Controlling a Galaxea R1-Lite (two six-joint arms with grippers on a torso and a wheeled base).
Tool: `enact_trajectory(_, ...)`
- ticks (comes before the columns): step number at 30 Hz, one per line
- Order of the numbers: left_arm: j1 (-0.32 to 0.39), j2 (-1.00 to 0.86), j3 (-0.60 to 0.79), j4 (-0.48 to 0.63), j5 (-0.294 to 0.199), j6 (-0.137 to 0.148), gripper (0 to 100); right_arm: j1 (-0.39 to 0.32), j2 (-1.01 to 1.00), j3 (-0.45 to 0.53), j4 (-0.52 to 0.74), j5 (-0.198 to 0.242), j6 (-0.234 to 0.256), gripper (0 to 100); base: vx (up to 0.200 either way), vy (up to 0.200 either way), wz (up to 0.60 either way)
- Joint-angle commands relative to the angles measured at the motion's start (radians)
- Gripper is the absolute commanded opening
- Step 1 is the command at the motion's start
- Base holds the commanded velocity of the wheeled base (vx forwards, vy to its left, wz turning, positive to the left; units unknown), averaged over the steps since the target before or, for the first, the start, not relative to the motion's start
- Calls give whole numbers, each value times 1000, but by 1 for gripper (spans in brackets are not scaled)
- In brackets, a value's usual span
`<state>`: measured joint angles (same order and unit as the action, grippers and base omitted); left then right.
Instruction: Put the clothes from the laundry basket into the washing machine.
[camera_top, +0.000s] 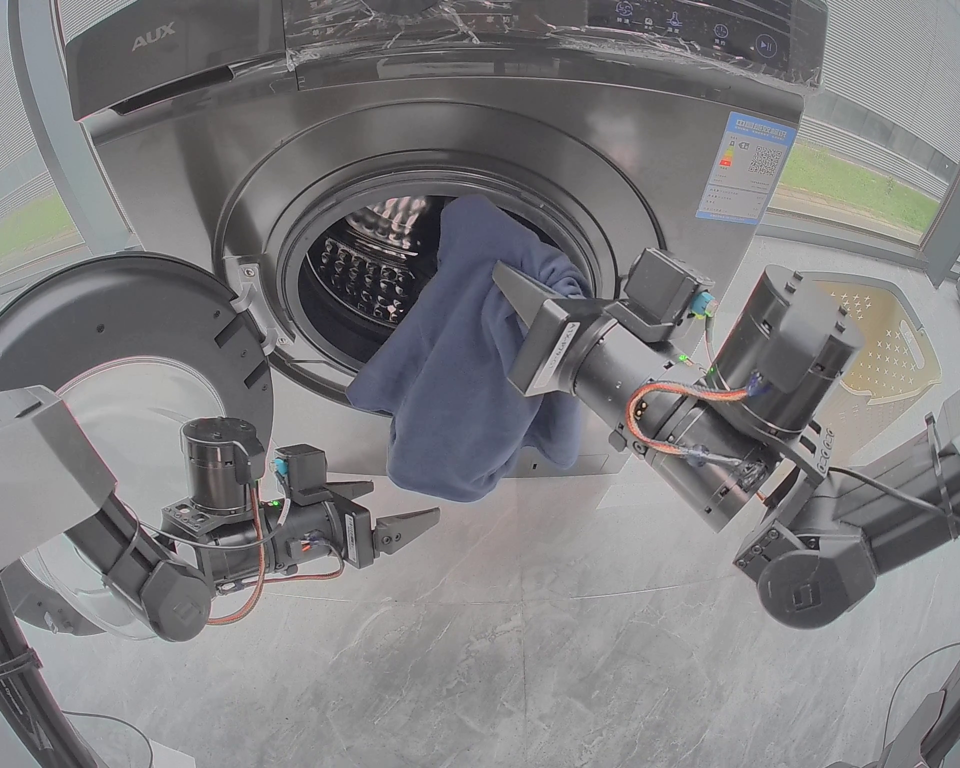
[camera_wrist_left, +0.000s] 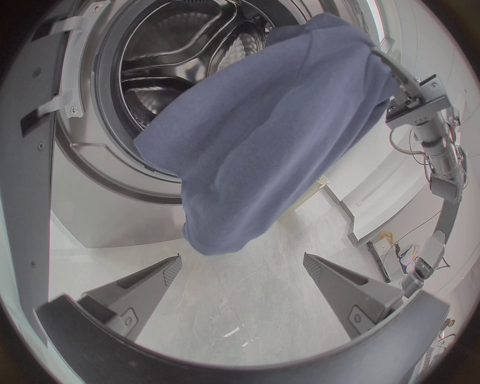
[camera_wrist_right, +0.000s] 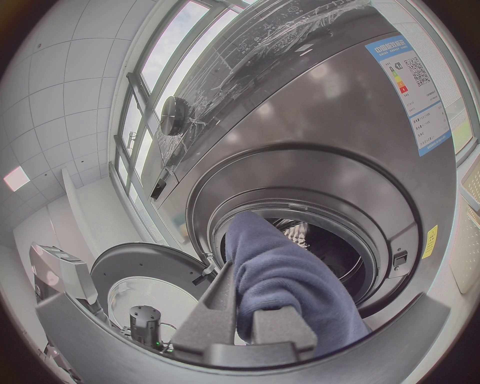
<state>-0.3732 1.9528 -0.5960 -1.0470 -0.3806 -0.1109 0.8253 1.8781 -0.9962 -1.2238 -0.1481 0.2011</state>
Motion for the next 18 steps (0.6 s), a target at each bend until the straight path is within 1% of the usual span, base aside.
enact_trajectory(1,-3,55,-33,-13,0,-9,100,9,-2,2,-3,-1,0,0,0,0,0)
enact_trajectory(4,-4,61,-51,-16,-1,-29,100,11,-2,2,-5,-1,0,0,0,0,0)
enact_trajectory(9,-12,101,-91,-24,-1,-33,100,14,-2,7,-9,-1,0,0,0,0,0)
enact_trajectory(12,-15,126,-99,-68,0,-35,100,18,-5,10,-11,-1,0,0,0,0,0)
enact_trajectory(15,-23,133,-102,-102,2,-49,100,18,-10,16,-13,-1,0,0,0,0,0)
enact_trajectory(18,-32,133,-107,-107,2,-55,100,17,-14,19,-13,-1,0,0,0,0,0)
